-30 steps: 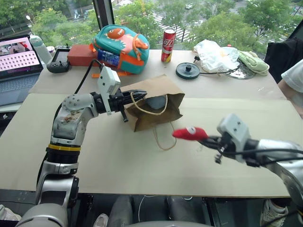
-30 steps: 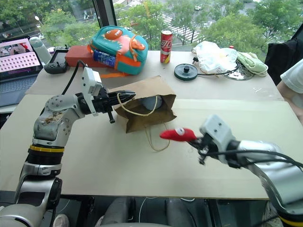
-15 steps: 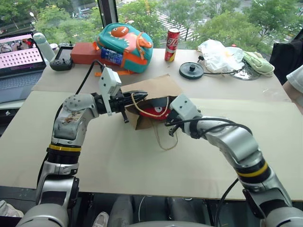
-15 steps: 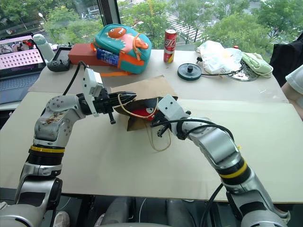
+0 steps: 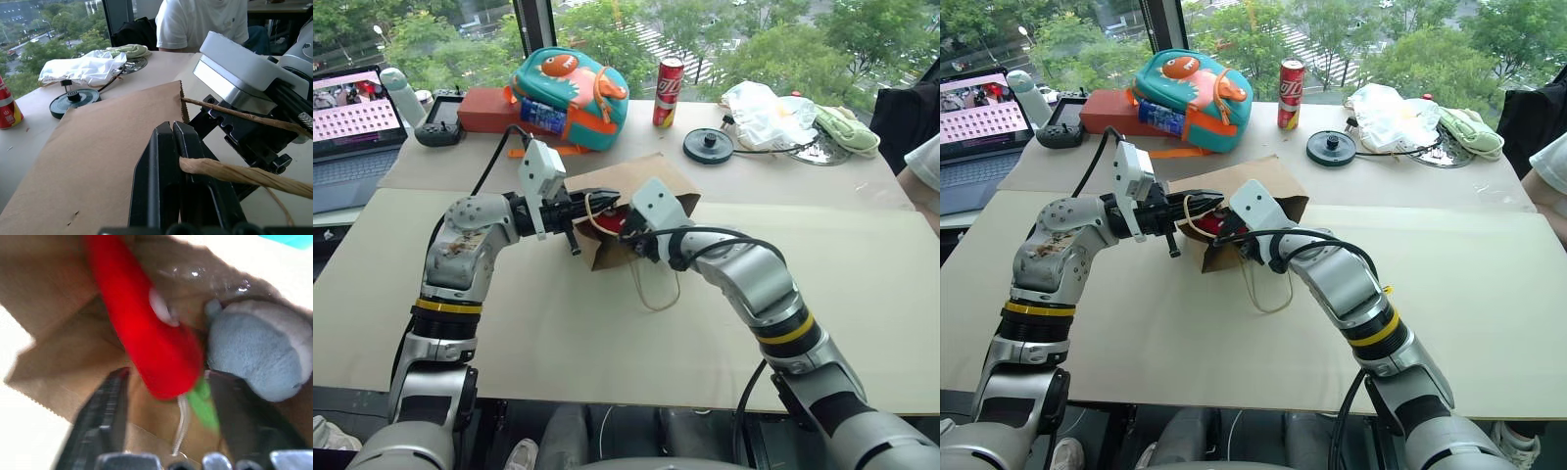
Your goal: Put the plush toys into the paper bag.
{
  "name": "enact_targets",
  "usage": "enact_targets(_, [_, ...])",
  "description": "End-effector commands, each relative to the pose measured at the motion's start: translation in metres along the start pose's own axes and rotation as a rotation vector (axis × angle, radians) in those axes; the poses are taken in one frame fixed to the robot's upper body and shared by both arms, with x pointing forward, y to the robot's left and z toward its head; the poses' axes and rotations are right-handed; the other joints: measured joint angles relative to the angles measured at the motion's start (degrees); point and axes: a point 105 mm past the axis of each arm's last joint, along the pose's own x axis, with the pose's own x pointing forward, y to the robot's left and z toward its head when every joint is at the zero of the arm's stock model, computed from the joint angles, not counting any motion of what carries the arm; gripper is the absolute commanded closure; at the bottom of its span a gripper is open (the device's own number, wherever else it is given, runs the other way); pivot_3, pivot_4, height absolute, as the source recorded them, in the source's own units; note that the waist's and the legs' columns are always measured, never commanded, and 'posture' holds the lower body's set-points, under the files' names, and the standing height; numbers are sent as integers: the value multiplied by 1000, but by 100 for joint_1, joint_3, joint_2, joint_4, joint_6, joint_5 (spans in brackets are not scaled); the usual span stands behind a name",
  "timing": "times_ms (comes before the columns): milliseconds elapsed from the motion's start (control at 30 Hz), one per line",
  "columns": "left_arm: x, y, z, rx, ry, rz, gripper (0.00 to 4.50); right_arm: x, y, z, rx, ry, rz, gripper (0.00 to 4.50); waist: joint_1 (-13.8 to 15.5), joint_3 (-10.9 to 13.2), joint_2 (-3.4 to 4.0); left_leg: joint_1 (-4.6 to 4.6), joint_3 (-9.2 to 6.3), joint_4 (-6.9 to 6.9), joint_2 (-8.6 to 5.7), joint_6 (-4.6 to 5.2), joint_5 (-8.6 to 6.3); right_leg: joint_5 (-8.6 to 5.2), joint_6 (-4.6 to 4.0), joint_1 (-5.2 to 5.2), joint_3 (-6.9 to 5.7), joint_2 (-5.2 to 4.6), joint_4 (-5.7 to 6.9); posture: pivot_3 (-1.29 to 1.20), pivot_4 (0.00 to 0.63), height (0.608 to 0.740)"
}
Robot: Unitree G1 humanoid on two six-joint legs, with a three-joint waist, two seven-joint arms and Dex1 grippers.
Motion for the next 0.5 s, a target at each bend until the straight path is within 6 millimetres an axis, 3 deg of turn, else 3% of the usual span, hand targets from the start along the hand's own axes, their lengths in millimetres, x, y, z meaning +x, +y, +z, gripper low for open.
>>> enact_targets(33, [1,1,13,43,-32,-5,4500,-15,-7,14,13,-69,-11,130,-1,0,1,0,0,0,0,0,0,0,0,-1,0,0,0,0,150,728])
enact_targets(233, [0,1,12,45,-31,-2,4500,-40,-11,3,29,-70,23,130,11,0,0,-4,0,0,-1,0,0,0,0,-1,-1,-1,-2,0,150,728])
enact_targets(333, [0,1,12,45,-31,0,4500,-56,-4,-6,42,-65,72,130,9,0,0,-3,0,0,0,0,0,0,0,-1,-1,-1,-3,0,150,728])
enact_targets(500, [0,2,12,45,-31,1,4500,-63,14,-17,92,-45,126,130,-34,0,0,0,-1,-1,0,0,0,0,0,-1,0,1,-2,0,150,728])
